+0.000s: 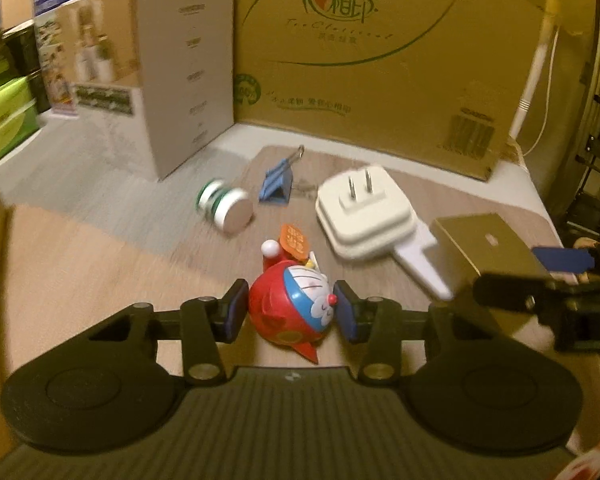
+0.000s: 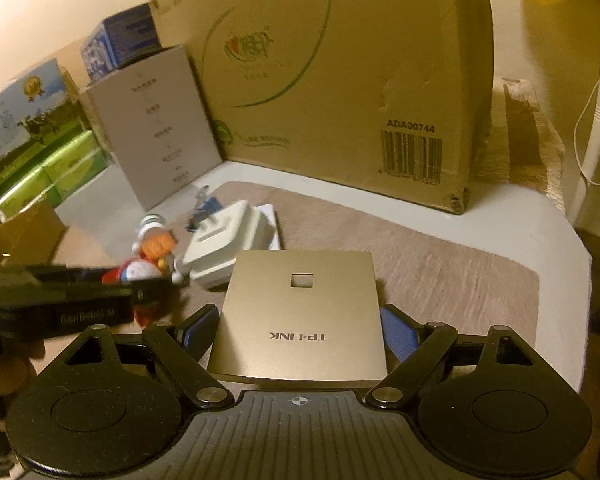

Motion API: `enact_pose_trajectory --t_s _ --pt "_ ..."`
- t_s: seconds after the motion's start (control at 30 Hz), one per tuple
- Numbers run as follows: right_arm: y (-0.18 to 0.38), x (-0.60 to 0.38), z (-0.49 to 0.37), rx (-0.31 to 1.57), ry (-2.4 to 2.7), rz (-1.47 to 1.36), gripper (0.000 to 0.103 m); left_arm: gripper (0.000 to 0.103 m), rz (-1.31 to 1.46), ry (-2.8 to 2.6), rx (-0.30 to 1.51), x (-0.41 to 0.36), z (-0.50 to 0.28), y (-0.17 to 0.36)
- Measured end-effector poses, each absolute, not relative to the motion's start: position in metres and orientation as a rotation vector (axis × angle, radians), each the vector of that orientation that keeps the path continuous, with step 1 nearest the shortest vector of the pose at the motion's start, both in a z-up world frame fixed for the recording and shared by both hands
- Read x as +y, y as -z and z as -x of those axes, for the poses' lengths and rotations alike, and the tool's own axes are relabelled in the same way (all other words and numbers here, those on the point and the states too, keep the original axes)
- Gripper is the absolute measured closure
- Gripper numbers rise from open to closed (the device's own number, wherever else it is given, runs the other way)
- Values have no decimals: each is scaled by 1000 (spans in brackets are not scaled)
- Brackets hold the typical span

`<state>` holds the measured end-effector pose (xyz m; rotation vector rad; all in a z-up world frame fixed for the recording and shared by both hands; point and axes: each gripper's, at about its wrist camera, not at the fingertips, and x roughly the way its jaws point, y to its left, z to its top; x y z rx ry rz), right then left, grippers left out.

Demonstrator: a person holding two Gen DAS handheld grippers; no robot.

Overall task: Organize rigid objects
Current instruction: 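Grasp the red Doraemon toy with the left gripper while the right gripper grasps the gold TP-LINK card, then lift the red toy and gold card and carry both toward the cardboard tray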

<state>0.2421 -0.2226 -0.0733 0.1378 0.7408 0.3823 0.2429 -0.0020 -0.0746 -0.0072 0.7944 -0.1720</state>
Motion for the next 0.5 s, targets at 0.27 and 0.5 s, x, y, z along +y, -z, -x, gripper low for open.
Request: enact_pose_trajectory --t_s 0.27,0.5 --pt "67 -210 -183 756 -433 -114 17 61 10 129 795 10 -142 65" --pt "87 -201 -146 821 -441 -100 17 60 -45 135 794 12 -96 76"
